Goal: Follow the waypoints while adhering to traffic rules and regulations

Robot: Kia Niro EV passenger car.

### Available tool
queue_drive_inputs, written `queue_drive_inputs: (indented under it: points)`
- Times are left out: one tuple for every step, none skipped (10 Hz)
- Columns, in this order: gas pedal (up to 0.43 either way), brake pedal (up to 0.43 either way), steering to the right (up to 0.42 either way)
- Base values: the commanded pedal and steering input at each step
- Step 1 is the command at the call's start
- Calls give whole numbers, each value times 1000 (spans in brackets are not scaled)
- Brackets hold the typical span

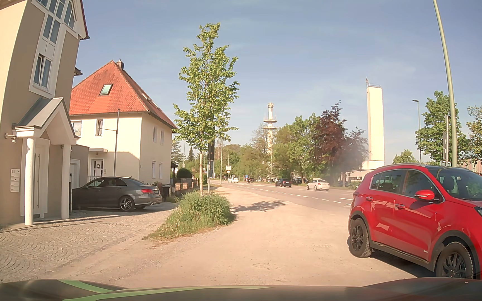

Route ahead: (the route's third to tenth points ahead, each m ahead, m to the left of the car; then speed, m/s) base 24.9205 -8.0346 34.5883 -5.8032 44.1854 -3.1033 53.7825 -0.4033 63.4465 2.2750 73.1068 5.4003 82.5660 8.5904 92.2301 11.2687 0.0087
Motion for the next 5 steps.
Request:
queue_drive_inputs:
  points:
    - [0, 244, -10]
    - [0, 238, -10]
    - [0, 238, -10]
    - [0, 244, -10]
    - [0, 238, -10]
